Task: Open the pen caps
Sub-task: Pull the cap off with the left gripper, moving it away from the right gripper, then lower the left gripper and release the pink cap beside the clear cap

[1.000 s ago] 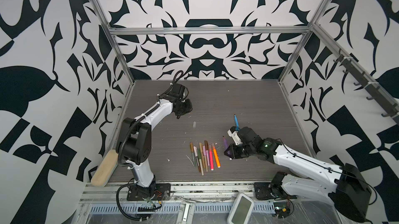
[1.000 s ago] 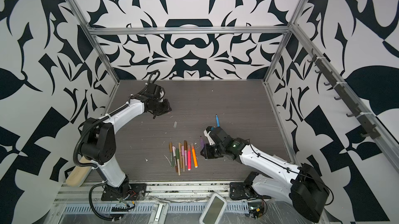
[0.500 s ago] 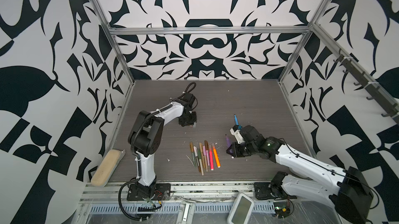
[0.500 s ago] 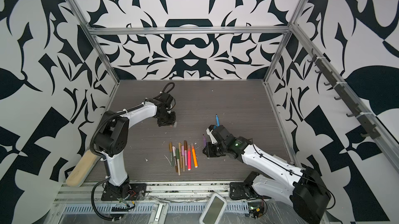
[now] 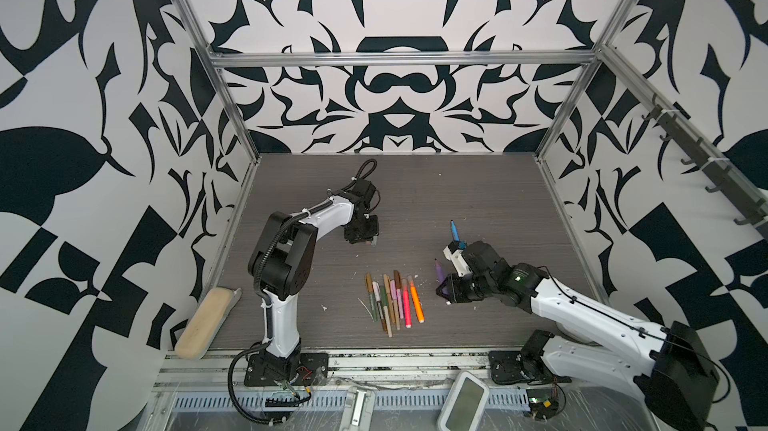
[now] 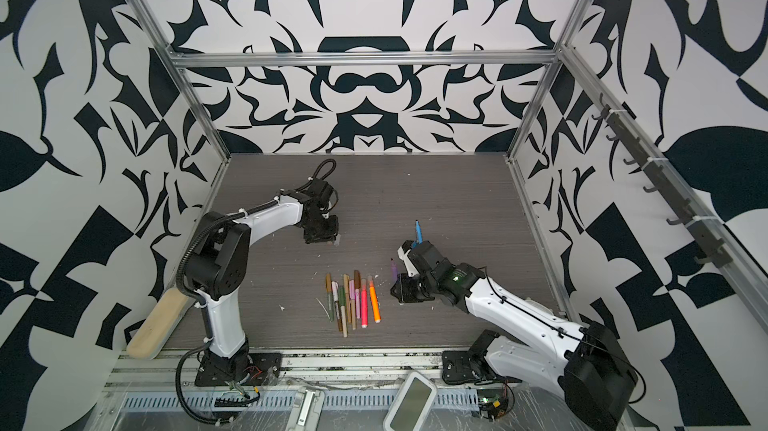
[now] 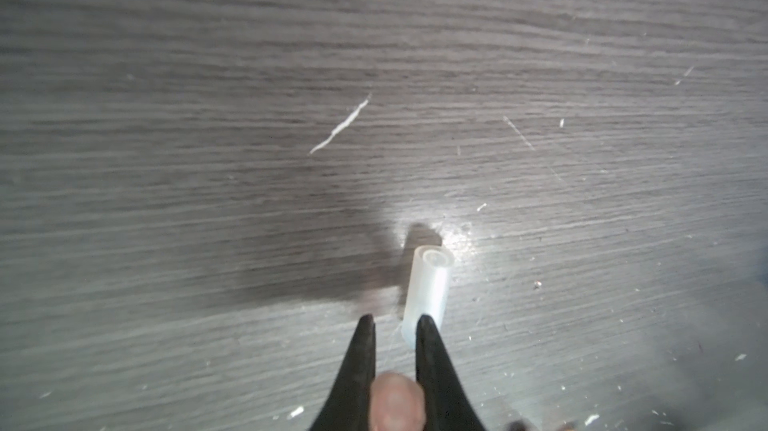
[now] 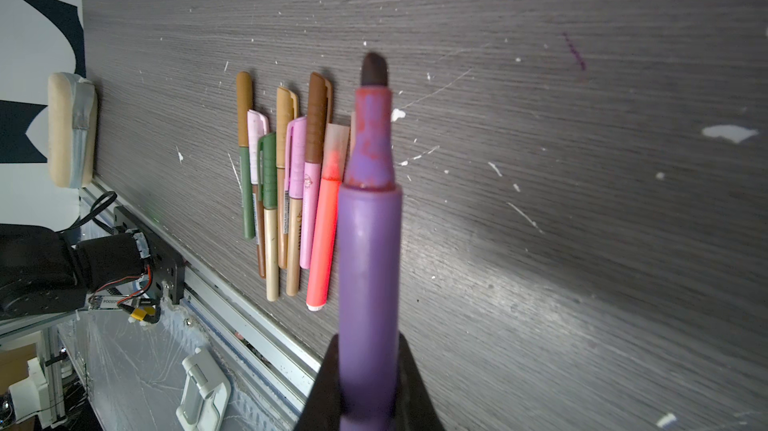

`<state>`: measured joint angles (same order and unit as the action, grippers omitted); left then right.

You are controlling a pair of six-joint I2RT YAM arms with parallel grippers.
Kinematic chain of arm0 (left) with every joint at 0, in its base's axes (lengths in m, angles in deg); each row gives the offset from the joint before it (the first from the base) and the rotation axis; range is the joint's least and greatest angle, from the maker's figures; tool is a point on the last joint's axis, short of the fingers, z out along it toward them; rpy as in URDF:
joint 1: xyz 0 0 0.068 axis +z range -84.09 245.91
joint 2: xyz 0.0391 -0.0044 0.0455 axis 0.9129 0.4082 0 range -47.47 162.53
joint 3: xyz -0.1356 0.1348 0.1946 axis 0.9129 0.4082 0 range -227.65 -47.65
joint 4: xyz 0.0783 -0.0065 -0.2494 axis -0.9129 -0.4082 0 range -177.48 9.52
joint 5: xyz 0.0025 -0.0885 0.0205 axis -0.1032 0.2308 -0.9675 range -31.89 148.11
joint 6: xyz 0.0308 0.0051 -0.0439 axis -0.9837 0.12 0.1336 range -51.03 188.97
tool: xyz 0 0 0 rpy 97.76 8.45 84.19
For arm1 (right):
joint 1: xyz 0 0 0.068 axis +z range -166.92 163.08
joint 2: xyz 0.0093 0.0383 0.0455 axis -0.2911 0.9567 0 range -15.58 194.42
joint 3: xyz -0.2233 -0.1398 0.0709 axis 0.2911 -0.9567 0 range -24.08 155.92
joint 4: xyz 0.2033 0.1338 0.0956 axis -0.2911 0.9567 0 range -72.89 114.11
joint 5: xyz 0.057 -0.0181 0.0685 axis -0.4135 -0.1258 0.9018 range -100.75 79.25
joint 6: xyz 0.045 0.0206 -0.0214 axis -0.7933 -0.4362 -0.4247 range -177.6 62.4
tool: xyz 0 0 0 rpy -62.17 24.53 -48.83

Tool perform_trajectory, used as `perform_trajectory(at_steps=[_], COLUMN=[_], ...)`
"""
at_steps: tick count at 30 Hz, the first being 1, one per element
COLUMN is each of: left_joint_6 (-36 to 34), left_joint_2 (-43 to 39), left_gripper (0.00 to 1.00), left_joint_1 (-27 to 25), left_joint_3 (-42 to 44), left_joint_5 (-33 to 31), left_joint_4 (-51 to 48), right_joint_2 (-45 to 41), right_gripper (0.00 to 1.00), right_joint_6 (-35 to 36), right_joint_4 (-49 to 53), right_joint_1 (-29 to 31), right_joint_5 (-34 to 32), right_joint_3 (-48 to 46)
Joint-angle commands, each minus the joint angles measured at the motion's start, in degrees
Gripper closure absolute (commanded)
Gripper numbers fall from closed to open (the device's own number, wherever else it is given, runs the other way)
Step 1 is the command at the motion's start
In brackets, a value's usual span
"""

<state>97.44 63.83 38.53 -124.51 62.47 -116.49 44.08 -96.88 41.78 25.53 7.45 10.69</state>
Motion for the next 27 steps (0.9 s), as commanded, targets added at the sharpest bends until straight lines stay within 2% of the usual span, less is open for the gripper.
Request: perform_trajectory(at_steps=[1, 8, 19, 27], left_joint_6=[-0.42, -0.23, 0.11, 2.22], left_joint_2=[1.69, 1.9, 1.9, 1.59], left_gripper=[0.86, 0.74, 0.71, 0.66], left_joint_1=[0.09, 0.13, 0.13, 0.13], left_joint_3=[-0.55, -1.08, -1.89, -1.98], left_joint_5=[0.84, 1.18, 1.52, 5.14], left_joint_4=[-1.23, -1.33, -1.44, 0.66], right_joint_2=[-0.77, -0.7, -0.66, -0.5], right_gripper=[1.0, 1.0, 1.0, 1.0], right_joint_6=[0.9, 1.14, 1.69, 1.76], right_joint_4=[0.6, 0.93, 1.91, 1.83], right_joint_1=[-0.31, -0.44, -0.54, -0.63], right_joint_5=[-0.62, -0.7, -1.1, -0.97], right_joint_3=[0.57, 0.83, 2.06, 2.06])
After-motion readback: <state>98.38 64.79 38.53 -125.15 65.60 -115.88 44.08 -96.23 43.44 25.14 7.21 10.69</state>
